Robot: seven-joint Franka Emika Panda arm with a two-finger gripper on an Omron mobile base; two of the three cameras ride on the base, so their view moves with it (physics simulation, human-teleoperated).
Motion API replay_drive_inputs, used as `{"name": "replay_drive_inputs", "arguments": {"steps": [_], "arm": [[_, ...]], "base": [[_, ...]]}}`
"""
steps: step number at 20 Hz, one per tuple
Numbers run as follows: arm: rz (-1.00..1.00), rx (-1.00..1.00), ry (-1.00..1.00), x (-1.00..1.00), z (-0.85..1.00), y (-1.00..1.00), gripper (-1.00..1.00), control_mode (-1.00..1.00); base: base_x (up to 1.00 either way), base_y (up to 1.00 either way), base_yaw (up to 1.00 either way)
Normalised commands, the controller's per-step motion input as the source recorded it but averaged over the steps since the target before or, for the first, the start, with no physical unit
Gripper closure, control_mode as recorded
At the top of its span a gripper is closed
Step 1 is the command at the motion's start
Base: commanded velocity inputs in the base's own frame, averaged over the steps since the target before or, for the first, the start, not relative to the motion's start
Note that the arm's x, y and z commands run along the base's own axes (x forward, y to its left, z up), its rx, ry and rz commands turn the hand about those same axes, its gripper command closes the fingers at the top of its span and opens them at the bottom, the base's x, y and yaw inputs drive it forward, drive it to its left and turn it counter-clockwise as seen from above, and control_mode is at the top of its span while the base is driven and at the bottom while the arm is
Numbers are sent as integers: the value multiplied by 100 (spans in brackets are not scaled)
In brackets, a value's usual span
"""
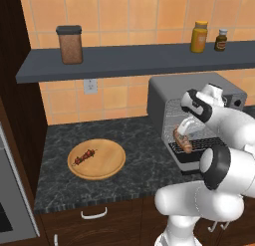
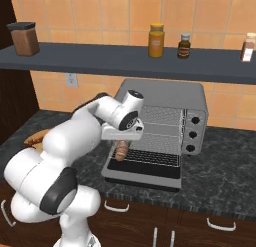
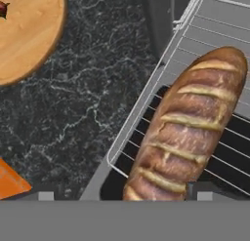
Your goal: Pick up the kebab skewer and baguette bread, and place them inside the toaster oven. Close the toaster oven door and start by setting the timer.
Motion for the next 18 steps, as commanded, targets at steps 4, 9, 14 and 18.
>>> {"name": "replay_drive_inputs", "arguments": {"steps": [4,9,14,18], "arm": [[-8,-9,-13,-91,59,79,-100,-100],[-34,-1,-4,-78,26,100,-100,-100],[-36,0,-6,-44,13,100,-100,-100],[-31,0,0,5,7,100,-100,-100]], "base": [[0,0,0],[0,0,0],[0,0,0],[0,0,0]]}}
